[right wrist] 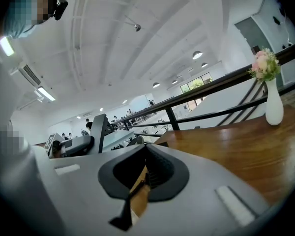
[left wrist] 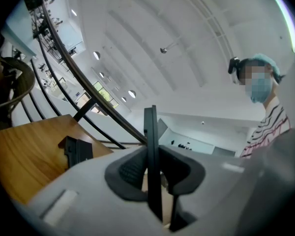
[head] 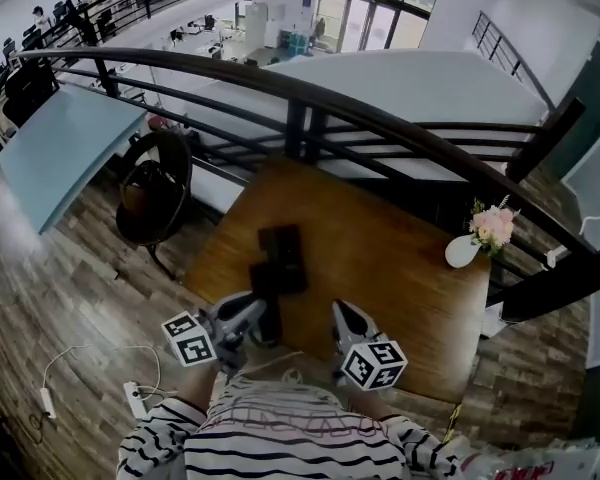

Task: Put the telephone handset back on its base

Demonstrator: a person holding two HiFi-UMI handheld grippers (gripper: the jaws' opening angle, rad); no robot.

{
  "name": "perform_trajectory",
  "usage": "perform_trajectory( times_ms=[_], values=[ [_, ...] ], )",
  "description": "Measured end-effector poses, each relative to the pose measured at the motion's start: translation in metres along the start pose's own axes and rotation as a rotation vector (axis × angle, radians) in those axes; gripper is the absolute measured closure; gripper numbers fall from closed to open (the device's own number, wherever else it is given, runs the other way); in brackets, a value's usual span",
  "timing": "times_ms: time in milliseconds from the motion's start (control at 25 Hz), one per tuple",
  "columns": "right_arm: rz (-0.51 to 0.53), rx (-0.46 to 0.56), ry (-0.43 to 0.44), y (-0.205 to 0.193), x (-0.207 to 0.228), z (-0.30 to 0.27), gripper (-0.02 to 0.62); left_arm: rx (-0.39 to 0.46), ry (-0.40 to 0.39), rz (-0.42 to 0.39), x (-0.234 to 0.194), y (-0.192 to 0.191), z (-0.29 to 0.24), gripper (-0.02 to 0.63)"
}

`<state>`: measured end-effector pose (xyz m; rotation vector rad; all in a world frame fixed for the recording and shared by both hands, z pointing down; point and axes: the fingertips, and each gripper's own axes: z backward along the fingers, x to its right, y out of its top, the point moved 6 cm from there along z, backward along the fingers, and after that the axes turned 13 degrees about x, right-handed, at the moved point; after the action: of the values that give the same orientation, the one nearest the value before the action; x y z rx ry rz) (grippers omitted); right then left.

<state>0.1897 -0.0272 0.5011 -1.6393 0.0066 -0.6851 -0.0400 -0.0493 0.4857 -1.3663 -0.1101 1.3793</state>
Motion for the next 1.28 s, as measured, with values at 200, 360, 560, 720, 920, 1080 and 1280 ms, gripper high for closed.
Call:
perform_trajectory(
  times_ms=[200, 360, 560, 720, 920, 1080, 1280],
  values=[
    [0.009, -0.040, 0.061, 0.001, 0.020, -0.010, 0.595, 0.010, 0.070, -0.024, -0.016, -0.013, -0.003, 0.535],
    [0.002, -0.071, 0.089, -0.001, 0.028, -0.019, 0.595, 0.021, 0.092, -0.005, -0.030, -0.019, 0.000, 0.535],
    [-0.015, -0.092, 0.086, -0.008, 0.028, -0.031, 0.595, -0.001, 0.095, 0.041, -0.058, -0.025, 0.000, 0.535],
    [-0.014, -0.092, 0.067, -0.013, 0.026, -0.046, 0.595, -0.040, 0.092, 0.065, -0.086, -0.026, -0.005, 0.535],
    [-0.021, -0.099, 0.038, -0.017, 0.026, -0.062, 0.595, -0.087, 0.078, 0.088, -0.116, -0.028, -0.017, 0.535],
    [-0.027, -0.097, 0.011, -0.019, 0.027, -0.072, 0.595, -0.107, 0.061, 0.111, -0.139, -0.029, -0.025, 0.535],
    [-0.027, -0.091, -0.023, -0.020, 0.029, -0.080, 0.595, -0.134, 0.056, 0.145, -0.167, -0.031, -0.034, 0.535]
  ],
)
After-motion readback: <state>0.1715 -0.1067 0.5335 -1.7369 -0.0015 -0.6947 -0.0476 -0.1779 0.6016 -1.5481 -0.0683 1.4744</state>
